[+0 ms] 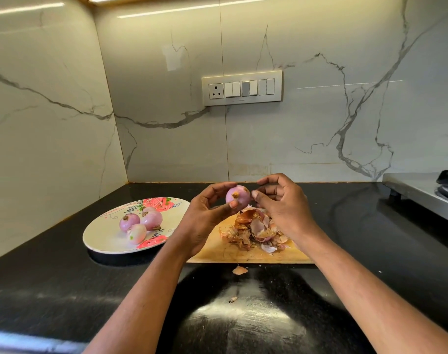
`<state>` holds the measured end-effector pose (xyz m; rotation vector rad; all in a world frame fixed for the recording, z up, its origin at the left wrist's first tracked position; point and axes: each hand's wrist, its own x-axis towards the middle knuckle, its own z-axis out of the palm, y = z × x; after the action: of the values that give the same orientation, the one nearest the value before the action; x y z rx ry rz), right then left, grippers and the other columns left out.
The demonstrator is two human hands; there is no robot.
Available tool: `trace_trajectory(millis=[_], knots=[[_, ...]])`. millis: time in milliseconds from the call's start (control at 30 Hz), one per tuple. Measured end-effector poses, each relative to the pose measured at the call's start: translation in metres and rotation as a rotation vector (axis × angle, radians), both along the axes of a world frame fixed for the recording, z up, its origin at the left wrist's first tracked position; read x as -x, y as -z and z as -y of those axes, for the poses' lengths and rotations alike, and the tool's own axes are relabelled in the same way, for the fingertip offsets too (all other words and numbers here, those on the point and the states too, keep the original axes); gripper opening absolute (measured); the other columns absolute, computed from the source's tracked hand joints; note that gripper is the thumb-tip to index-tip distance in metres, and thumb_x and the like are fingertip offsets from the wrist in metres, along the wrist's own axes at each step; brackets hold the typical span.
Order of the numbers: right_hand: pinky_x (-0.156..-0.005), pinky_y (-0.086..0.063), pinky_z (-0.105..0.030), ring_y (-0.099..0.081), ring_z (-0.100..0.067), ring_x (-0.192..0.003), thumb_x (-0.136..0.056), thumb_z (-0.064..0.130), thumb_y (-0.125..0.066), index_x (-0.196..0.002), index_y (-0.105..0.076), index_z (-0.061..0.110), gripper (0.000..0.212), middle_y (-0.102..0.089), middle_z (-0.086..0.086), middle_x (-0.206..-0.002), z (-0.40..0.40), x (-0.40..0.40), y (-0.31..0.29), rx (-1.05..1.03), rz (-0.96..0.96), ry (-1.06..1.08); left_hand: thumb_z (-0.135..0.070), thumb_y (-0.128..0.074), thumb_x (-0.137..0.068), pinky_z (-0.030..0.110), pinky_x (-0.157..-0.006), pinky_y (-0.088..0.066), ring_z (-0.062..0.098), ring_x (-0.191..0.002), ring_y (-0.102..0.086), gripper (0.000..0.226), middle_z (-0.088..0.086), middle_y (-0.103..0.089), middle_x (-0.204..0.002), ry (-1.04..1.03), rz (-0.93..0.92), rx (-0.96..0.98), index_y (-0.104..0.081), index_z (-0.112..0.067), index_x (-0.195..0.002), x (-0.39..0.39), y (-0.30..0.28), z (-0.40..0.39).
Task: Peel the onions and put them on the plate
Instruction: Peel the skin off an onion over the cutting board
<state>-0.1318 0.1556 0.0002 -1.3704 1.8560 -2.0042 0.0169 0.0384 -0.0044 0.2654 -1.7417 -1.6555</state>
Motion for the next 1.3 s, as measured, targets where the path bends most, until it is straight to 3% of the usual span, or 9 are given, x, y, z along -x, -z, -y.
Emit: trace_trajectory(millis=[167,267,333,467,667,1000,1167,1300], knots=[[-0.064,-0.05,-0.007,-0.069,-0.003,-0.078,-0.089,0.012,-0.076,-0.098,-0.065,0.023,0.018,-0.071,0.01,-0.087,-0.002,0.012,0.007,-0.162,-0.219,0.195,-0.015,-0.074,-0.076,0.033,-0.095,-0.057,0.028,-0.125,-0.062,0.052,0.007,-0.065,-0.133,0.058,-0.032,-0.052,-0.065,-0.018,-0.127,-0.001,0.0,0.0],[-0.065,-0.047,-0.002,-0.065,0.003,-0.078,-0.094,0.015,-0.072,-0.1,-0.069,0.022,0.01,-0.07,0.012,-0.087,-0.002,0.011,0.006,-0.206,-0.303,0.183,-0.015,-0.074,-0.077,0.033,-0.094,-0.057,0.028,-0.124,-0.062,0.051,0.006,-0.066,-0.132,0.066,-0.028,-0.065,-0.065,-0.019,-0.127,-0.001,0.001,0.002],[-0.07,-0.049,-0.005,-0.066,0.004,-0.083,-0.095,0.022,-0.07,-0.103,-0.071,0.024,0.008,-0.071,0.015,-0.09,-0.003,0.009,0.003,-0.179,-0.302,0.161,-0.017,-0.075,-0.076,0.037,-0.099,-0.055,0.027,-0.125,-0.062,0.05,0.005,-0.067,-0.131,0.049,-0.013,-0.041,-0.067,-0.021,-0.125,0.0,0.001,0.004],[-0.084,-0.06,-0.029,-0.072,-0.003,-0.088,-0.094,0.035,-0.07,-0.106,-0.074,0.029,0.014,-0.076,0.012,-0.095,-0.004,0.005,-0.004,-0.113,-0.183,0.022,-0.019,-0.078,-0.073,0.042,-0.104,-0.053,0.021,-0.118,-0.067,0.057,-0.001,-0.07,-0.125,0.007,0.032,0.025,-0.063,-0.02,-0.128,0.002,0.002,0.004],[-0.081,-0.063,-0.042,-0.075,-0.008,-0.083,-0.087,0.029,-0.078,-0.095,-0.079,0.029,0.007,-0.078,0.008,-0.088,-0.005,0.007,-0.002,-0.099,-0.186,-0.008,-0.018,-0.078,-0.075,0.041,-0.104,-0.053,0.016,-0.119,-0.066,0.053,-0.001,-0.071,-0.123,-0.017,0.092,0.099,-0.065,-0.019,-0.126,0.0,0.003,0.005],[-0.077,-0.063,-0.031,-0.074,-0.007,-0.075,-0.089,0.017,-0.077,-0.095,-0.078,0.018,0.006,-0.077,0.005,-0.082,-0.005,0.007,0.001,-0.059,-0.146,0.028,-0.02,-0.078,-0.075,0.046,-0.11,-0.049,0.02,-0.123,-0.064,0.054,0.003,-0.071,-0.126,0.018,0.083,0.079,-0.066,-0.019,-0.128,-0.002,0.003,0.005],[-0.082,-0.063,-0.037,-0.076,-0.011,-0.083,-0.096,0.02,-0.068,-0.102,-0.076,0.016,0.01,-0.077,0.0,-0.094,-0.003,0.004,-0.001,-0.047,-0.02,-0.071,-0.019,-0.077,-0.076,0.046,-0.11,-0.049,0.019,-0.123,-0.064,0.055,0.003,-0.07,-0.126,0.005,0.072,0.08,-0.065,-0.016,-0.13,-0.001,0.003,0.007],[-0.074,-0.064,-0.039,-0.076,-0.015,-0.084,-0.09,0.026,-0.076,-0.101,-0.073,0.019,0.014,-0.074,-0.002,-0.101,-0.003,0.003,-0.003,-0.02,0.017,-0.094,-0.02,-0.078,-0.076,0.048,-0.11,-0.049,0.018,-0.122,-0.064,0.055,0.0,-0.07,-0.125,-0.009,0.074,0.091,-0.065,-0.017,-0.129,0.0,0.004,0.007]])
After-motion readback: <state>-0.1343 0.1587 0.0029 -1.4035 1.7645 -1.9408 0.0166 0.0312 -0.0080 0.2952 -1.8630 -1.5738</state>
